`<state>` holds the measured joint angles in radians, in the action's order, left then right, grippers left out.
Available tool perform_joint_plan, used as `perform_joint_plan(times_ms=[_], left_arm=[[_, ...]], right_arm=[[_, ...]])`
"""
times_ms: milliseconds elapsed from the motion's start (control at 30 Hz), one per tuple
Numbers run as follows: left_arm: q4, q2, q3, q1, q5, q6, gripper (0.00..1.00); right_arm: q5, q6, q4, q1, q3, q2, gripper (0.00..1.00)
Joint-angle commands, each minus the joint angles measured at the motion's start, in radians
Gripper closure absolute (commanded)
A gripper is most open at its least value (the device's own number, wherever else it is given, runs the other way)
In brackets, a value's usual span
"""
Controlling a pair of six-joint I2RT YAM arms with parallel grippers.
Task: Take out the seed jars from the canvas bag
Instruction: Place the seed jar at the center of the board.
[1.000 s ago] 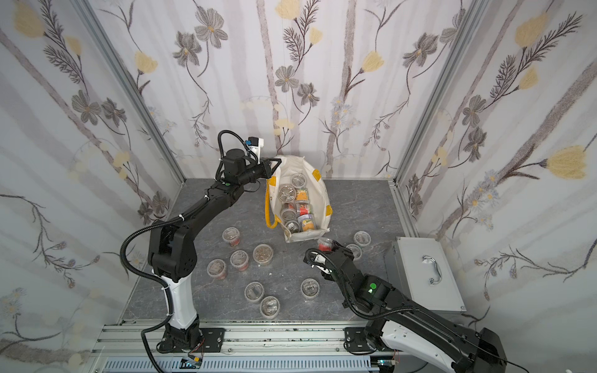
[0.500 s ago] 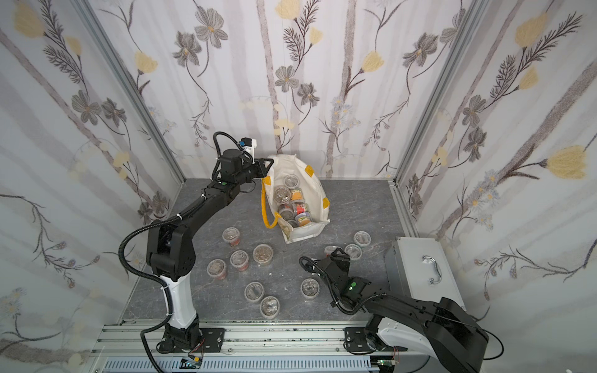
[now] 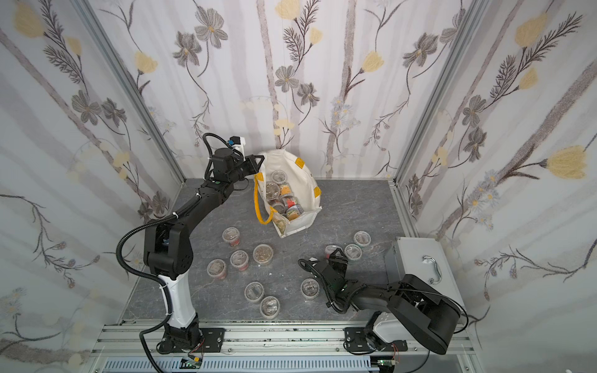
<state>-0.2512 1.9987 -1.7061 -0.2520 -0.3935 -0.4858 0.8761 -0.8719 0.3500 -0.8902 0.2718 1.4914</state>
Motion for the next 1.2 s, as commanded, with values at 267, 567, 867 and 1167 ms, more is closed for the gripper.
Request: perform_joint_plan(times_ms=[267, 567, 867, 1167], left_arm=[[-0.164, 0.007, 0.018, 0.021, -0.037, -0.077, 1.00], [-0.185, -0.003, 0.049, 0.024, -0.057, -0.084, 1.00], [-0.222, -0.003, 0.063, 0.022, -0.129, -0.111, 1.00], [-0.242, -0.039, 0.085, -0.026, -0.224, -0.047, 1.00]], right_arm=[[-0.103, 0.053, -0.210, -0.054, 0.023, 0.023, 0.14], [-0.112, 0.128, -0.327, -0.090, 0.062, -0.020, 0.09], [-0.110, 0.246, -0.628, -0.165, 0.133, -0.362, 0.00], [-0.315, 0.694, -0.508, -0.140, 0.427, -0.605, 0.00]])
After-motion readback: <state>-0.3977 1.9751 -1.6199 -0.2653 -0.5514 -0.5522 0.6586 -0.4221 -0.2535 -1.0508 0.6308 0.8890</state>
